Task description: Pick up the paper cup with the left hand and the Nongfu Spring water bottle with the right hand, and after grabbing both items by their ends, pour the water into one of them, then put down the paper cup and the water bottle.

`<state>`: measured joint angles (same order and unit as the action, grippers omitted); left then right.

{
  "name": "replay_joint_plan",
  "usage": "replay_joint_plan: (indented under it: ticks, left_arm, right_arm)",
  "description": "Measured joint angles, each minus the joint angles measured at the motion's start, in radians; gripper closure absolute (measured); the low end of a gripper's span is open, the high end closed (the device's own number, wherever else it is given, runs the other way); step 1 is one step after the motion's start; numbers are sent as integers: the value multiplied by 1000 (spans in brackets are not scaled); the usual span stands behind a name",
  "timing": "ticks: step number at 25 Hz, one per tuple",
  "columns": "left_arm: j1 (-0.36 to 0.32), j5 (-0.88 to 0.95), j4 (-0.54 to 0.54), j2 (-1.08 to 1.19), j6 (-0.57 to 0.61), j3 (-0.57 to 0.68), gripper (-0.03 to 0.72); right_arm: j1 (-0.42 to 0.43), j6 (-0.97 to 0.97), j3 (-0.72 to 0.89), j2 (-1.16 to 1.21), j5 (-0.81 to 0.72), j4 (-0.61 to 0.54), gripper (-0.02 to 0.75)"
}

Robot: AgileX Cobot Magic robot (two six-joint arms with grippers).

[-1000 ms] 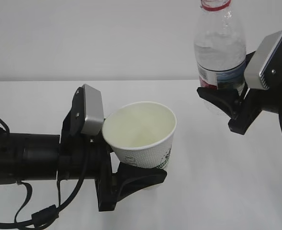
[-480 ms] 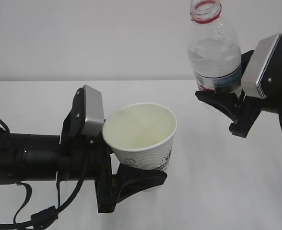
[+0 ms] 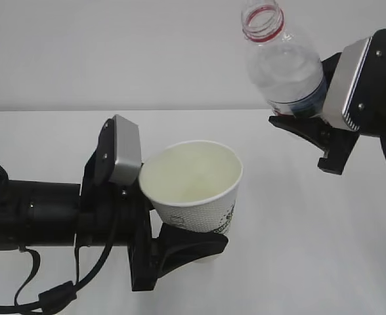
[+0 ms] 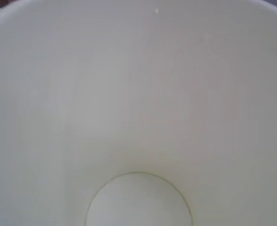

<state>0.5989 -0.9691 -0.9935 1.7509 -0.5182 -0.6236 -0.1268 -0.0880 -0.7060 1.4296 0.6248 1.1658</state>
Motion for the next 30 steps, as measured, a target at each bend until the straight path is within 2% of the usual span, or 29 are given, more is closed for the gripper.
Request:
replay_joint_plan:
  ticks: [8,30]
  left_arm:
    - [20,54,-17,-14,-25,-54,138]
    - [36,46,-25,-16,-31,-54,139]
  right_arm:
    - [-6,10,-53,0,-17,57,257]
    - [-8,236,-80,0,-47,62,258]
